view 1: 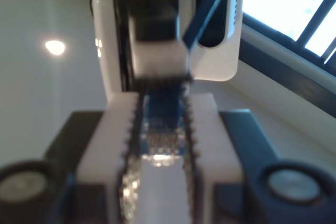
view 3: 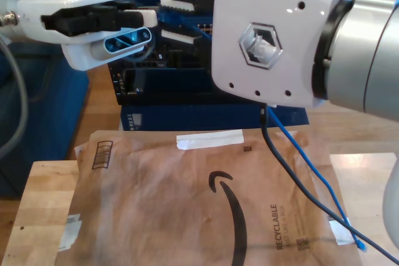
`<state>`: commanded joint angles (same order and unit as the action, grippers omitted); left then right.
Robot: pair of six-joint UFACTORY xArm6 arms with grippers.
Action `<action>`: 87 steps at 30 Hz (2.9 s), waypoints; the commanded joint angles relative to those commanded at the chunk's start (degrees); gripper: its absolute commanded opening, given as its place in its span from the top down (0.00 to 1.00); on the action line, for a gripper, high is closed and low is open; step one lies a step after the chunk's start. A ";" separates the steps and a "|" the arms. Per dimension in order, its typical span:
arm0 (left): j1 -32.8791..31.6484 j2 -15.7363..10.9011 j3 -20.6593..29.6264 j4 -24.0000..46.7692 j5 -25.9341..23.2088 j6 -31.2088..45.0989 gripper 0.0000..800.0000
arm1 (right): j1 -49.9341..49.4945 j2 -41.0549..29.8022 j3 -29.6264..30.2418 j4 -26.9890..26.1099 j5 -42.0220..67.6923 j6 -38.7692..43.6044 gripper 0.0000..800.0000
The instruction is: Grab the cable and plug it in
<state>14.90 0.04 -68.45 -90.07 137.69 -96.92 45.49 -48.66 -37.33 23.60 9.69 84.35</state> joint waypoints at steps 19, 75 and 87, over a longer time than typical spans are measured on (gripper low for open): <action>3.96 -0.35 -0.79 0.62 -9.41 -2.90 0.01 | -1.41 4.75 -2.81 0.00 0.70 3.34 1.00; 57.93 -35.16 41.32 102.95 -43.78 69.63 0.00 | -41.58 17.58 -6.42 -2.29 56.09 10.73 1.00; 64.53 -35.96 52.48 102.95 -51.34 73.05 0.00 | -41.49 22.07 -8.18 -2.02 51.96 10.73 1.00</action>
<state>79.43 -35.91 -15.97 12.88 86.35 -23.87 4.00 -26.59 -45.51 21.58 61.65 95.08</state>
